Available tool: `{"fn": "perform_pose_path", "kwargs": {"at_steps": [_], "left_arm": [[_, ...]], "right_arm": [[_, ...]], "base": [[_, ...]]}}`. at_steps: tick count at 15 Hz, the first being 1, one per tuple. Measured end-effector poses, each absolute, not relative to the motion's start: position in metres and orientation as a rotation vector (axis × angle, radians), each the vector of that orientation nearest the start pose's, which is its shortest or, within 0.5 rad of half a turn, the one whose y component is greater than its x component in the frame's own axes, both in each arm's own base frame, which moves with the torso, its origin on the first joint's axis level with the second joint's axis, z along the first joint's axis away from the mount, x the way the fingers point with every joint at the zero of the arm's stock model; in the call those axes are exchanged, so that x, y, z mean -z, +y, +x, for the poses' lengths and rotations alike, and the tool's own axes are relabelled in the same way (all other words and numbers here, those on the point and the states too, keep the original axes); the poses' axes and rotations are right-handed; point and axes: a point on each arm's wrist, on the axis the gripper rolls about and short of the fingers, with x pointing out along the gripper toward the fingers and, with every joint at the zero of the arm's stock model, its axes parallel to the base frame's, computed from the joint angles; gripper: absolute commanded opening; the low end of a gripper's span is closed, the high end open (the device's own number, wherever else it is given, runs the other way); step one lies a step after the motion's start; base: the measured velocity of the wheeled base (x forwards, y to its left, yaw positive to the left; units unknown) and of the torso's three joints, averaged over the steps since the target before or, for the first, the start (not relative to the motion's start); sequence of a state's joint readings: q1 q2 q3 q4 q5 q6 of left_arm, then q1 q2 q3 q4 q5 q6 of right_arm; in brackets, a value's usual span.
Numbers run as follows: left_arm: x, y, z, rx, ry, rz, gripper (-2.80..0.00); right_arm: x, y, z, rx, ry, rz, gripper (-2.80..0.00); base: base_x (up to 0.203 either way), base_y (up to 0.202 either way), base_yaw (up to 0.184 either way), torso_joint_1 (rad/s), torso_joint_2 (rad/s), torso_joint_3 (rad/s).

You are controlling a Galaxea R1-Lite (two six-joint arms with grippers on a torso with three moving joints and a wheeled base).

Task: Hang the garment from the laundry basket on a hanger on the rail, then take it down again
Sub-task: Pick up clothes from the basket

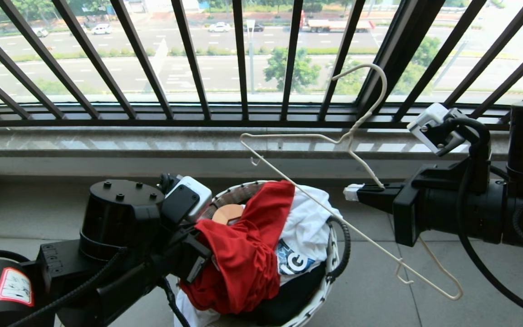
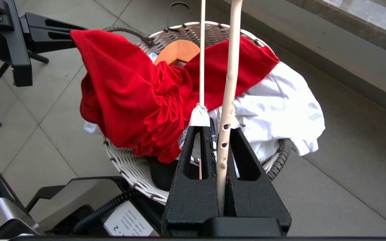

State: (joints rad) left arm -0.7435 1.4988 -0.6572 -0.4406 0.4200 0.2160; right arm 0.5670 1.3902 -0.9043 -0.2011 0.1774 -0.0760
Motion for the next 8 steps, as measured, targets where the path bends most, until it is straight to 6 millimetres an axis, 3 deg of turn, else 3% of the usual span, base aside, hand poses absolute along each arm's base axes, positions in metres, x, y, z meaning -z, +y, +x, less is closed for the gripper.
{"fn": "perform_pose_path", "kwargs": {"at_steps": [7, 8], "left_arm": [[-0.154, -0.161, 0.202, 0.329, 0.335, 0.473, -2.8], [-0.151, -0.16, 0.204, 0.323, 0.348, 0.481, 0.0]], "right_arm": [[-0.252, 0.129, 0.196, -0.746, 0.257, -0.124, -2.8], [-0.252, 0.129, 0.196, -0.746, 0.257, -0.124, -2.8]], "base": [[0.0, 0.0, 0.0, 0.0, 0.0, 0.0], [0.0, 0.0, 0.0, 0.0, 0.0, 0.0]]}}
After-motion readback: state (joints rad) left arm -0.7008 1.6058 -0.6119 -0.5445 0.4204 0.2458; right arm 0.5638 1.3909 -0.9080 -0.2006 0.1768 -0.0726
